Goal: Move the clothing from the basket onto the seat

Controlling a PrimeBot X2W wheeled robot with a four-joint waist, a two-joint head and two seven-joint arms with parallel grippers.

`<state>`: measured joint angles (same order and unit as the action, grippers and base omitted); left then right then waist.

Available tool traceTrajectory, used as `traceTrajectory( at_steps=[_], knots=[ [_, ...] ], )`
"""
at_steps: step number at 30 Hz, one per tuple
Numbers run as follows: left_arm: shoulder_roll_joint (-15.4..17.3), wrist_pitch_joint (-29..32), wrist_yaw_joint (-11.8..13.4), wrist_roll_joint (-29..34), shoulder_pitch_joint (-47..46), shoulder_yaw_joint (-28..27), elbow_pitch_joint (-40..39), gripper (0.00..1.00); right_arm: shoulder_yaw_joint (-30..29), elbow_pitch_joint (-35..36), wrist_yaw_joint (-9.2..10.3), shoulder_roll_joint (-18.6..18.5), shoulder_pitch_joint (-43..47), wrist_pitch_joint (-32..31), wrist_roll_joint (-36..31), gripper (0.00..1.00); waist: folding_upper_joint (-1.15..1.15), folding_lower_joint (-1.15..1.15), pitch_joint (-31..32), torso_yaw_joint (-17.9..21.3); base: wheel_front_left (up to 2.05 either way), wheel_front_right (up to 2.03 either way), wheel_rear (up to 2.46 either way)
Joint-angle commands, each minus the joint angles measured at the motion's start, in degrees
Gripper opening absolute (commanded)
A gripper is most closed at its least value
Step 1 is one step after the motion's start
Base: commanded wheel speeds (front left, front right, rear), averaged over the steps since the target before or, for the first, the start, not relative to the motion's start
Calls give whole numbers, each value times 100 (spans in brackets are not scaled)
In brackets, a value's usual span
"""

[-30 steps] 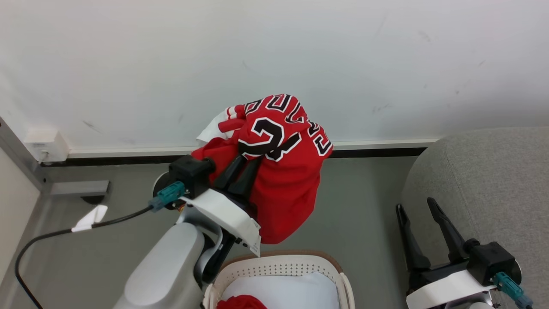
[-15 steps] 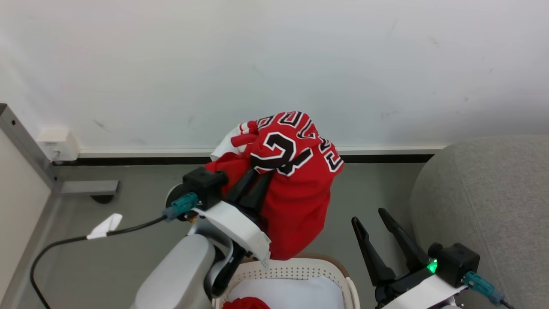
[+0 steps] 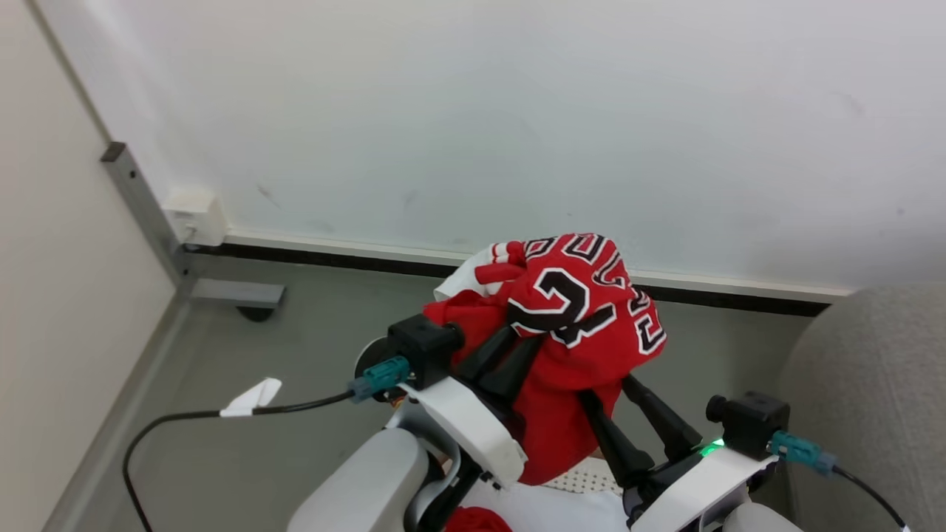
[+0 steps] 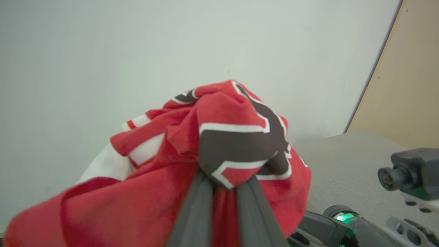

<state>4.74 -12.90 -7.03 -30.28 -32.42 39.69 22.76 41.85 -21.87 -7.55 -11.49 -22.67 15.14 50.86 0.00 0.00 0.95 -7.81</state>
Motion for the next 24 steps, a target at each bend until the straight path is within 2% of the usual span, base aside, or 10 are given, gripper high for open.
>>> traceTrajectory(
  at_steps=[1, 5, 9, 14, 15, 16, 17, 24],
  knots=[
    [-12, 4, -18, -92, -37, 60, -29, 0, 190, -10, 12, -146, -180, -9, 273, 100, 0, 0, 21, -216, 0, 0, 0],
    [-60, 2, -36, -181, -59, 228, -3, 0, 634, -58, 12, -268, -388, -6, 818, 100, 0, 0, 50, -471, 0, 0, 0],
    [-95, 11, -48, -286, -71, 377, 7, 0, 790, 38, 12, -286, -552, -3, 1173, 100, 0, 0, 69, -693, 0, 0, 0],
    [-101, 55, -45, -394, -74, 546, 71, 0, 831, 177, 11, -260, -674, 0, 1172, 100, 0, 0, 84, -877, 0, 0, 0],
    [-92, 57, -45, -418, -69, 562, 93, 0, 783, 212, 11, -256, -682, 1, 1121, 50, 0, 0, 85, -895, 0, 0, 0],
    [-78, 57, -46, -440, -65, 581, 117, 0, 707, 243, 11, -251, -672, 3, 1072, 36, 0, 0, 85, -906, 0, 0, 0],
    [-63, 55, -47, -453, -59, 596, 140, 0, 655, 270, 11, -241, -638, 13, 1036, 0, 0, 0, 84, -914, 0, 0, 0],
    [-10, -12, -29, -498, -54, 581, 223, 0, 600, 354, 11, -295, -454, 8, 830, 0, 0, 0, 58, -828, 0, 0, 0]
  ],
)
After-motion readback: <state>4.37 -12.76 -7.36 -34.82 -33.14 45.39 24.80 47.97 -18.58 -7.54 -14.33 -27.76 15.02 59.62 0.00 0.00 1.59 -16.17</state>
